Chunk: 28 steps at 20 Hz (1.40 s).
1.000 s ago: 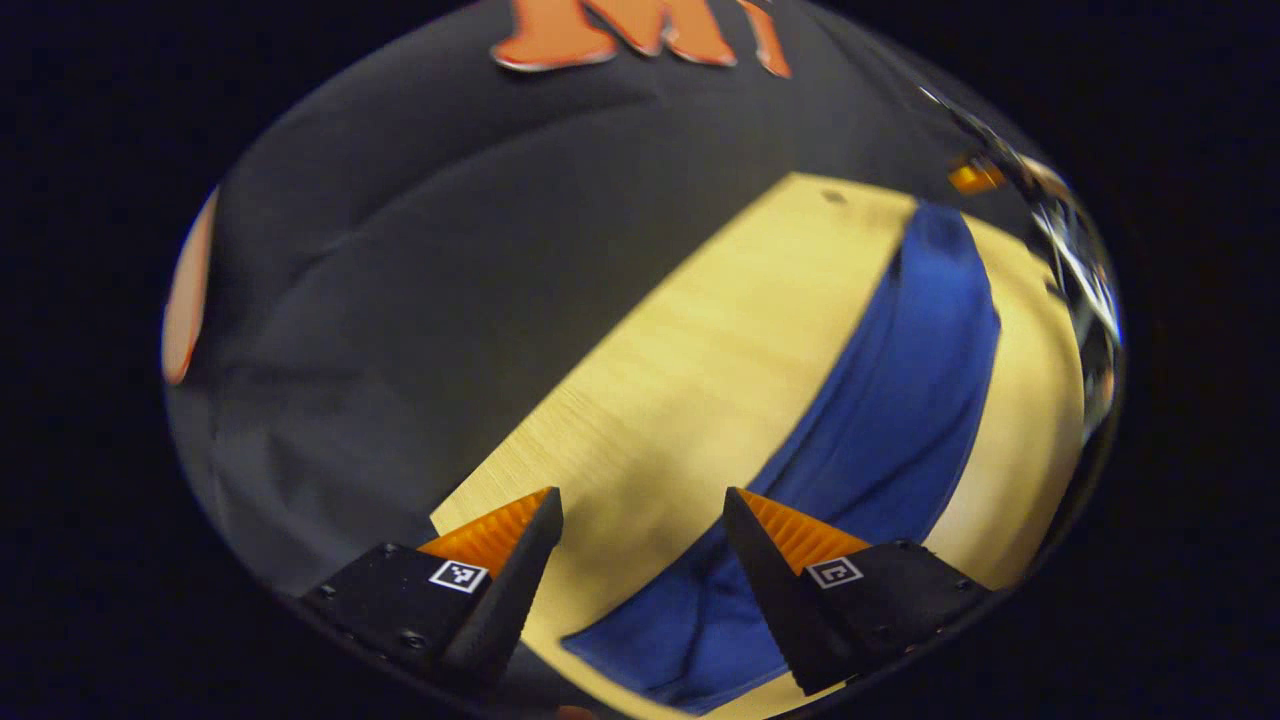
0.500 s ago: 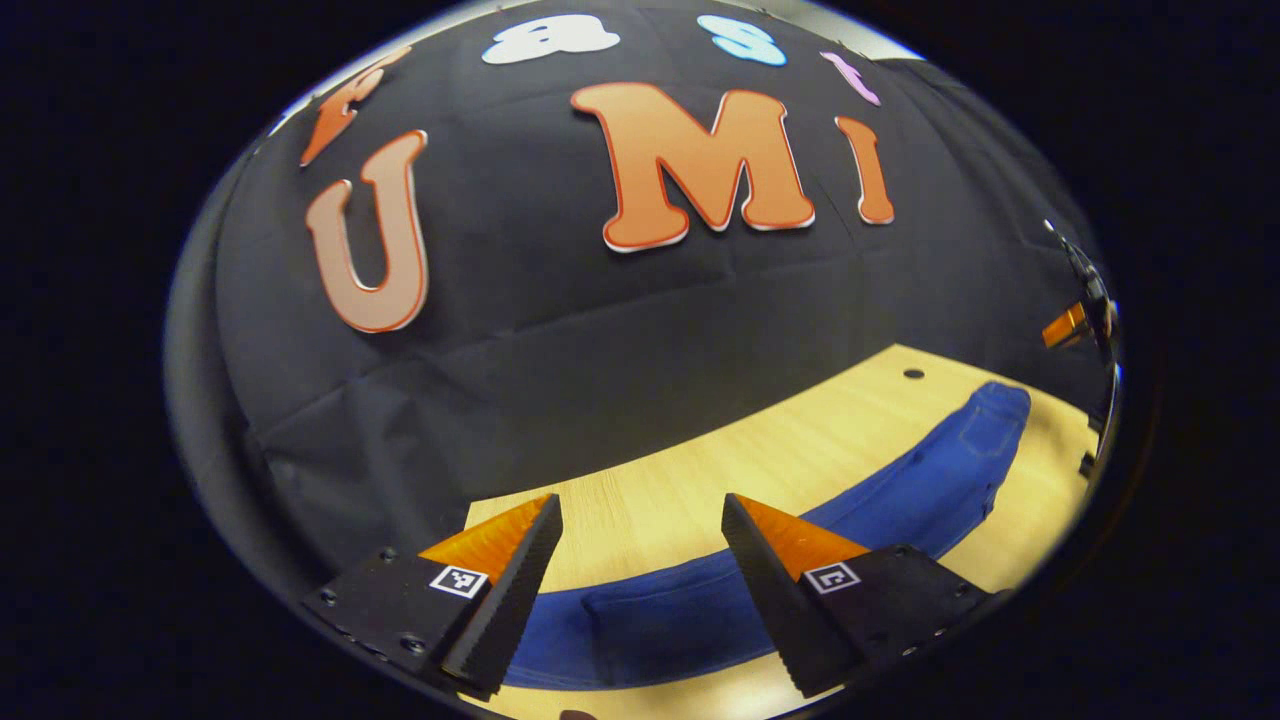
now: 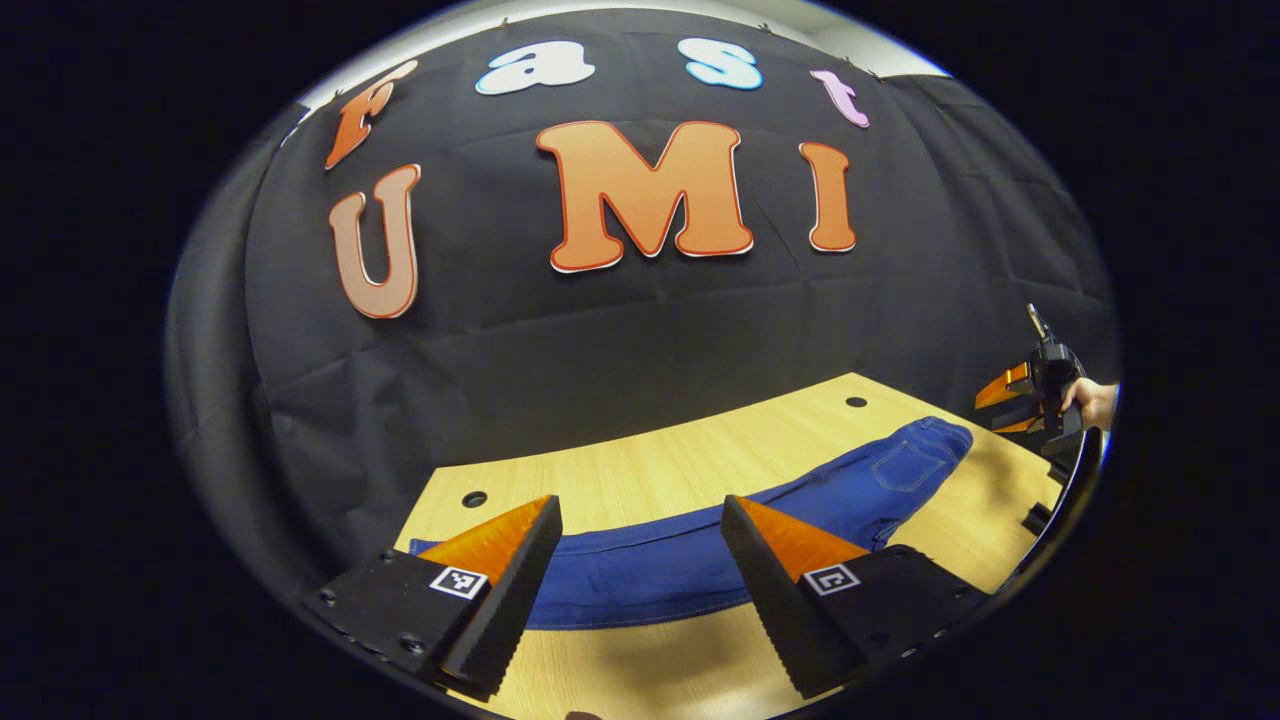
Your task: Grasp the waist and the cuffs of the jeans and fold them to make the two legs overlap; first hold the waist and fold one-third of the jeans toward the cuffs, then hold the cuffs and fold the remaining one-third in the same direction to finish folding.
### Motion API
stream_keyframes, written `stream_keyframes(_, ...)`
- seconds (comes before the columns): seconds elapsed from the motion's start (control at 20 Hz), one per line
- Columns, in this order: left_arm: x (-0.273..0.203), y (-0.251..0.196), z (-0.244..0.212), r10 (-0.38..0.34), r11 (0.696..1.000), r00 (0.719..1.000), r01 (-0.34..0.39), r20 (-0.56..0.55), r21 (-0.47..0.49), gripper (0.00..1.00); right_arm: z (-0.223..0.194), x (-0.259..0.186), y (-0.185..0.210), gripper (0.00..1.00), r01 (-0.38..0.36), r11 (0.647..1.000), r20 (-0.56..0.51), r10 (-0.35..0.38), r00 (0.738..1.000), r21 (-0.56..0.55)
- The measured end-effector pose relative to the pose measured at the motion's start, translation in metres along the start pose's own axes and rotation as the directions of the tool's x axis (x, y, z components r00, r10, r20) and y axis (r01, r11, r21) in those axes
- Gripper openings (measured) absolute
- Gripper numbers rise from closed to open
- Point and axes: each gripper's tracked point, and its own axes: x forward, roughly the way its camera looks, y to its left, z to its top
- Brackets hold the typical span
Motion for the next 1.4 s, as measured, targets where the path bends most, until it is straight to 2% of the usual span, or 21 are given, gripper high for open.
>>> stream_keyframes(0.15, -0.016, -0.009, -0.002, 0.009, 1.0, 1.0, -0.01, -0.01, -0.025, 0.99, -0.004, 0.018, -0.033, 0.98, 0.066, 0.997, -0.024, -0.065, 0.998, 0.043)
stream_keyframes(0.3, -0.026, 0.001, 0.003, 0.039, 0.998, 0.999, -0.04, -0.01, -0.041, 0.99, -0.008, 0.032, -0.043, 0.98, 0.089, 0.993, -0.043, -0.086, 0.995, 0.075)
stream_keyframes(0.5, -0.038, 0.021, 0.009, 0.097, 0.993, 0.995, -0.097, -0.001, -0.072, 0.99, -0.012, 0.055, -0.043, 0.98, 0.081, 0.986, -0.063, -0.073, 0.995, 0.143)
stream_keyframes(0.65, -0.043, 0.033, 0.007, 0.131, 0.988, 0.991, -0.132, -0.013, -0.081, 0.99, -0.012, 0.071, -0.029, 0.98, 0.026, 0.979, -0.057, -0.015, 0.998, 0.202)
stream_keyframes(0.8, -0.044, 0.04, 0.005, 0.153, 0.984, 0.988, -0.155, -0.027, -0.093, 0.99, -0.011, 0.084, -0.02, 0.97, 0.017, 0.969, -0.053, -0.004, 0.999, 0.247)
stream_keyframes(0.85, -0.043, 0.042, 0.004, 0.16, 0.982, 0.986, -0.163, -0.033, -0.096, 0.99, -0.015, 0.089, -0.019, 0.95, 0.035, 0.97, -0.057, -0.022, 0.998, 0.242)
stream_keyframes(0.9, -0.044, 0.044, 0.004, 0.165, 0.981, 0.985, -0.168, -0.038, -0.098, 0.99, -0.019, 0.092, -0.026, 0.92, 0.078, 0.975, -0.057, -0.068, 0.996, 0.208)
stream_keyframes(1.0, -0.043, 0.046, 0.002, 0.176, 0.979, 0.983, -0.18, -0.051, -0.093, 0.99, -0.021, 0.103, -0.033, 0.56, 0.107, 0.985, -0.022, -0.105, 0.994, 0.134)
stream_keyframes(1.1, -0.043, 0.053, 0.002, 0.184, 0.979, 0.981, -0.188, -0.06, -0.079, 0.99, -0.018, 0.106, -0.029, 0.2, 0.091, 0.983, 0.008, -0.094, 0.996, 0.157)
stream_keyframes(1.15, -0.043, 0.057, 0.003, 0.189, 0.978, 0.98, -0.194, -0.06, -0.075, 0.99, -0.018, 0.106, -0.027, 0.11, 0.092, 0.98, 0.01, -0.095, 0.995, 0.174)
stream_keyframes(1.3, -0.044, 0.077, 0.002, 0.204, 0.974, 0.977, -0.21, -0.065, -0.089, 0.99, -0.01, 0.102, -0.023, 0.12, 0.078, 0.984, 0.046, -0.086, 0.995, 0.16)
stream_keyframes(1.4, -0.046, 0.093, -0.001, 0.208, 0.972, 0.976, -0.214, -0.068, -0.097, 0.99, -0.003, 0.095, -0.012, 0.11, 0.04, 0.988, 0.084, -0.053, 0.995, 0.149)
